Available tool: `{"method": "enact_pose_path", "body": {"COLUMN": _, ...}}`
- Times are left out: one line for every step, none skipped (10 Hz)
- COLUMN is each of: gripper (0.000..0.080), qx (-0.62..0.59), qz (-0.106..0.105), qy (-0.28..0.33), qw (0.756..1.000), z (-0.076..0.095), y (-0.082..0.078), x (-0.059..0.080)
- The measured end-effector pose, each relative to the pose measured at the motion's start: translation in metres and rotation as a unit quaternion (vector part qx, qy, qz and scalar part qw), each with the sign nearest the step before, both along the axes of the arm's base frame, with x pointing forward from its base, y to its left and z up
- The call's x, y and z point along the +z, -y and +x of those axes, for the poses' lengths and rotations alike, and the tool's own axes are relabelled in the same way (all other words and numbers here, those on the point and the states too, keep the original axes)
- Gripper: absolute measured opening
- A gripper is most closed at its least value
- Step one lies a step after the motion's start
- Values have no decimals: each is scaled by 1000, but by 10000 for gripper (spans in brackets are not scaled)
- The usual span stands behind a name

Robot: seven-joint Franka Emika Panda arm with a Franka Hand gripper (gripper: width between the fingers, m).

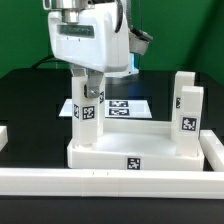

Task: Assemble desk

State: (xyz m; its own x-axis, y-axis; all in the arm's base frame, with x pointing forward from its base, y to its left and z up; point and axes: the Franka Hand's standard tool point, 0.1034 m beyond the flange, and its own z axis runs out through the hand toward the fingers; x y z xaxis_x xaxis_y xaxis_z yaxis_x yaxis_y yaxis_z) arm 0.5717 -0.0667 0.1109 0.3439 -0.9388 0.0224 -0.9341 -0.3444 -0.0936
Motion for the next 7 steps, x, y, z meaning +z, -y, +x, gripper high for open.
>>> {"method": "enact_pose_path", "body": {"gripper": 291, "qx": -15, "qz": 2, "qy": 0, "qw": 1000, "z": 0, "y": 0, "x": 0}}
{"method": "enact_pose_path", "body": {"gripper": 368, "qx": -28, "qz": 4, "qy": 0, "qw": 1000, "z": 0, "y": -1, "x": 0}}
{"method": "enact_pose_path", "body": {"gripper": 368, "qx": -15, "qz": 3, "qy": 0, "qw": 1000, "z": 0, "y": -1, "x": -1}}
{"method": "enact_pose_path", "body": {"gripper": 503, "qx": 1, "qz": 2, "qy": 0, "qw": 1000, "z": 0, "y": -1, "x": -1}}
{"method": "enact_pose_path", "body": {"gripper": 621, "qx": 17, "qz": 0, "qy": 0, "qw": 1000, "z": 0, "y": -1, "x": -1}}
{"method": "enact_pose_path", "body": {"gripper": 621, "qx": 53, "qz": -4, "qy": 0, "qw": 999, "z": -1, "y": -1, "x": -1}}
{"method": "enact_pose_path", "body": {"gripper": 641, "qx": 111, "qz": -10, "qy": 0, "qw": 994, "z": -1, "y": -1, "x": -1}}
